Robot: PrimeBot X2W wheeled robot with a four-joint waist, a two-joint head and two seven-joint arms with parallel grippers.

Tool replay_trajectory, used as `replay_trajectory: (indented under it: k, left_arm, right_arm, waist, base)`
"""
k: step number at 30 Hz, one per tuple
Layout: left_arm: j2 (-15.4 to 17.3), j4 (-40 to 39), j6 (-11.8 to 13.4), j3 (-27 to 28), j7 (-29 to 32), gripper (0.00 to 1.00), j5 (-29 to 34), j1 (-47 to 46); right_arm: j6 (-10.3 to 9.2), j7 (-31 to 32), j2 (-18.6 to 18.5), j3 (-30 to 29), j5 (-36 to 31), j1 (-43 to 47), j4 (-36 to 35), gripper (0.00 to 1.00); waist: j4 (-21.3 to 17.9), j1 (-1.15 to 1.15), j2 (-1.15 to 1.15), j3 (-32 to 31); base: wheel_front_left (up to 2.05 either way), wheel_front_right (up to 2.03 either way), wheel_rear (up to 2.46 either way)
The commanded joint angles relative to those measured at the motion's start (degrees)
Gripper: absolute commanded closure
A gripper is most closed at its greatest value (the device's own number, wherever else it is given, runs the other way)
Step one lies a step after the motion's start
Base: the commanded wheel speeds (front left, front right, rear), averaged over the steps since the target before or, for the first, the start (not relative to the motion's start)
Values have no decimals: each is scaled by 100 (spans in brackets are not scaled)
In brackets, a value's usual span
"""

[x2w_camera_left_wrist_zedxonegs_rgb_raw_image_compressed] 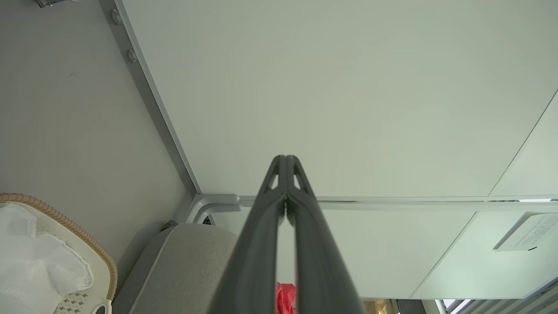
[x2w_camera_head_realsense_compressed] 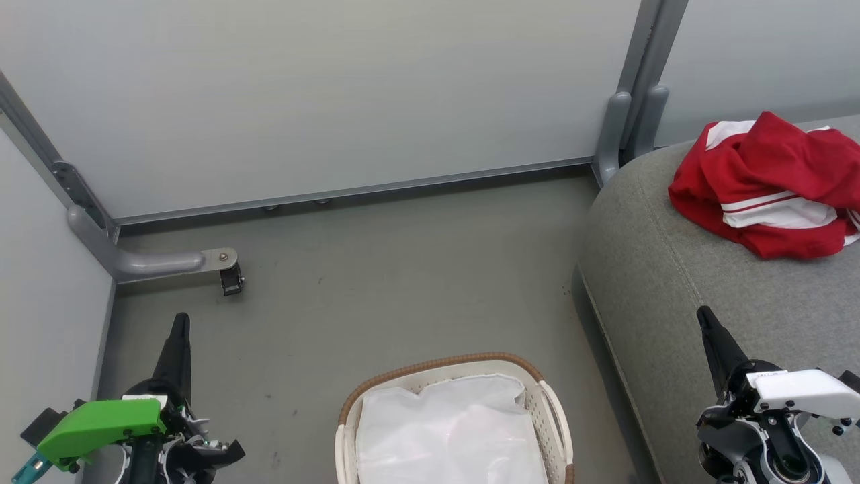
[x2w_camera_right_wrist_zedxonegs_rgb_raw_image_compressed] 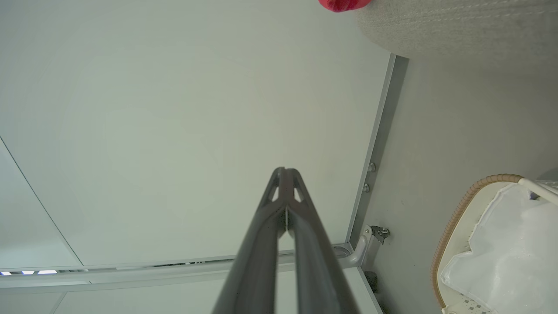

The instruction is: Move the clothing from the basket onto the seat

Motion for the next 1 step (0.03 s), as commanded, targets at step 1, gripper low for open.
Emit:
replay_trajectory:
  k: [1]
  left_arm:
    - [31,-11,-33,13,23,100,-20,-57]
  right_arm:
    - [-2,10,-34,-5,25,-37,-20,100]
  waist:
    - [0,0,58,0]
  base:
    - [0,0,0]
